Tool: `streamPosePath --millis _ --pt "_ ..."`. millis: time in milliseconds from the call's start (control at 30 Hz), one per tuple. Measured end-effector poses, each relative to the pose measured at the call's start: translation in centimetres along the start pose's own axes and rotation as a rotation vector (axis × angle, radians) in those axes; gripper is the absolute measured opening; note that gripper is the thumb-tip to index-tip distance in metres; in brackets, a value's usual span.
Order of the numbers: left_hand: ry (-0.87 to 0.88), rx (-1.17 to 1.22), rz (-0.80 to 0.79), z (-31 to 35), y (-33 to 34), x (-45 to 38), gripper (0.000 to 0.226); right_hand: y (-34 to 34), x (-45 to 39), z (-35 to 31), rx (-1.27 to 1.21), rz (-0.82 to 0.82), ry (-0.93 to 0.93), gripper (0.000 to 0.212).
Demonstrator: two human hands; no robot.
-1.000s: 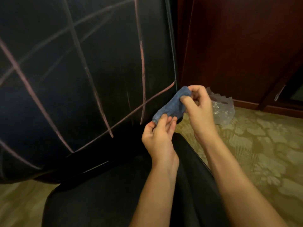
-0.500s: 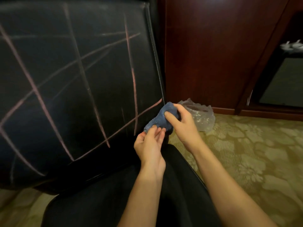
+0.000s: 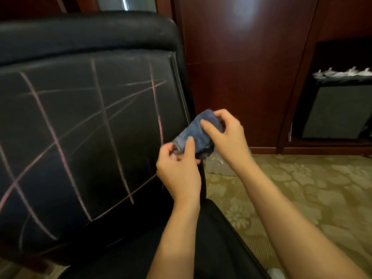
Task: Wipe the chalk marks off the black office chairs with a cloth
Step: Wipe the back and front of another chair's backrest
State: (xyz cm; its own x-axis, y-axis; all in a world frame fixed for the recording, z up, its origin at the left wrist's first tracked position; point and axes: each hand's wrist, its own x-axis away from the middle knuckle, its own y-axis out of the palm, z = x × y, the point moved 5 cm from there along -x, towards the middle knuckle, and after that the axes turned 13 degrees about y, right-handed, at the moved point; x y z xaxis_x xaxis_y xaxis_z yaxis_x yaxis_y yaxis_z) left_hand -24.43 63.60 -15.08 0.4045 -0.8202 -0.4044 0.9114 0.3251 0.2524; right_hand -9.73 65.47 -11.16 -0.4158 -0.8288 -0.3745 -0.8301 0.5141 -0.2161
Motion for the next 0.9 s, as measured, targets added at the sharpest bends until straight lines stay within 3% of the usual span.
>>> streamPosePath --millis 167,333,600,800,900 --pt "0.415 -0.354 0.010 8.2 0.7 -6.1 0.020 -0.9 -4.9 -6.1 0.022 0.001 -0.095 0.020" --pt "0.440 -0.381 -0.092 11.1 3.2 -11.9 0.024 0.5 -8.4 -9.3 -0.072 0.021 -0.110 0.014" --pt "0.517 -0.510 -0.139 11.8 3.6 -16.7 0.020 2.1 -10.8 -10.6 0.015 0.043 -0.102 0.017" --pt "0.825 -0.635 -0.099 16.3 4.9 -18.4 0.027 3.0 -11.9 -14.1 0.055 0.171 -0.153 0.026" --pt "1.002 -0.804 -0.160 16.8 5.9 -19.6 0.025 3.5 -12.0 -16.1 0.148 0.207 -0.281 0.025"
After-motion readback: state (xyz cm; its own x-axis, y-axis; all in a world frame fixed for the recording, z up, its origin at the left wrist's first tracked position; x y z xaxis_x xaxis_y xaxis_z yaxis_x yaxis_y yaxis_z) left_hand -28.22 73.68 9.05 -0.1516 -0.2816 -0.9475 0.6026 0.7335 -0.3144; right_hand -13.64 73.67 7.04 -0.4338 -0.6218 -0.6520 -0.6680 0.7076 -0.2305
